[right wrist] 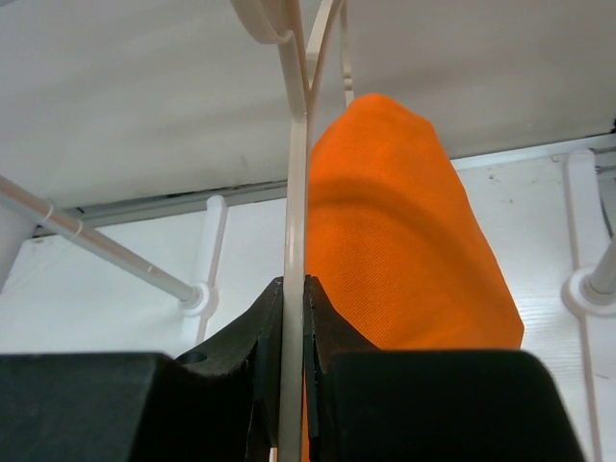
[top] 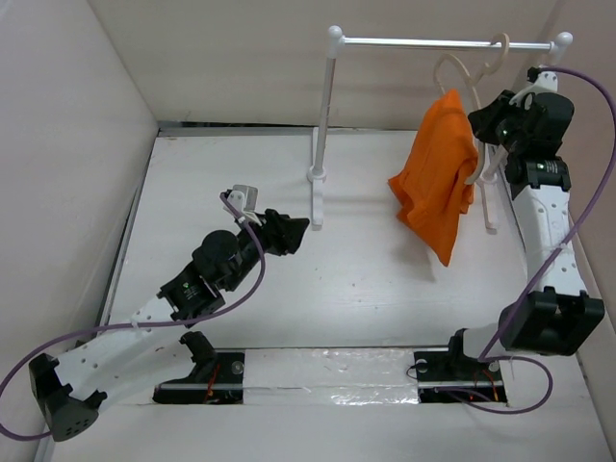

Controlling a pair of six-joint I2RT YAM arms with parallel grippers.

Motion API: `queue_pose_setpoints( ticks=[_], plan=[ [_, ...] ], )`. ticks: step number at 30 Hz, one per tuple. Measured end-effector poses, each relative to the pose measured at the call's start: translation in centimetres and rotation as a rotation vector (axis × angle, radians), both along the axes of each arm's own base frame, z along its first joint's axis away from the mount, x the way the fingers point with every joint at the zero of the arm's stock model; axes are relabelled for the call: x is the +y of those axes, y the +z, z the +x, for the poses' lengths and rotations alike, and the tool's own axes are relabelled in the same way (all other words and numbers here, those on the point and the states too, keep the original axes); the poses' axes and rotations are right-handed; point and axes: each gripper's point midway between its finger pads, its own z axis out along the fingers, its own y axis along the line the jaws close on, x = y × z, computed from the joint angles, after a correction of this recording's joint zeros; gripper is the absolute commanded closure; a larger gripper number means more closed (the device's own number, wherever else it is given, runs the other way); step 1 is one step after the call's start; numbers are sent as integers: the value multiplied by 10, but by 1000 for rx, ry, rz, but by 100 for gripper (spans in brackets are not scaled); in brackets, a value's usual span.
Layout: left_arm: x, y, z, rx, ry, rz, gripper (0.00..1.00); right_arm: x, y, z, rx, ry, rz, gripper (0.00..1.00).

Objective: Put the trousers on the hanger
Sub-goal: Place the hanger at the clothesline, then reset both arms

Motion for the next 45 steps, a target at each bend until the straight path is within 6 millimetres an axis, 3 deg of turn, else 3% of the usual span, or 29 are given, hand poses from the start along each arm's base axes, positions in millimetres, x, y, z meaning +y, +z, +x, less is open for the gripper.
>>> queue_pose_setpoints(
  ticks=[7, 14, 21, 22, 23, 25, 26, 27, 29, 35, 40, 43, 45],
  plan=[
    [-1, -19, 0, 32, -2, 24, 49, -29, -1, 19, 16, -60, -26, 100],
    [-3, -23, -1, 44, -9, 21, 49, -36, -21, 38, 53, -65, -43, 100],
    [-5, -28, 0, 52, -11, 23, 49, -42, -19, 45, 40, -75, -45, 98],
    [-6, -30, 1, 57, -11, 28, 48, -42, -19, 45, 40, -75, -45, 91],
    [-7, -33, 2, 63, -11, 34, 48, -42, -19, 45, 38, -75, -45, 69],
    [-9, -39, 3, 74, -13, 43, 46, -42, -17, 47, 19, -78, -42, 46],
    [-10, -41, 3, 78, -14, 48, 46, -43, -14, 47, -1, -81, -46, 17],
    [-10, -42, 4, 82, -13, 51, 45, -43, -13, 45, -13, -85, -44, 0],
    [-11, -44, 4, 88, -12, 56, 43, -43, -11, 39, -25, -91, -50, 0],
    [-5, -40, 6, 86, 21, 37, 39, -38, 26, -8, -144, -120, -64, 0],
    [6, -22, 4, 54, 53, -16, 38, -7, 65, -95, -367, -49, -71, 0],
    [15, -11, 1, 36, 76, -48, 38, 26, 61, -144, -470, 72, -84, 0],
    [23, -6, -1, 28, 92, -63, 38, 52, 43, -171, -496, 182, -98, 0]
  ],
)
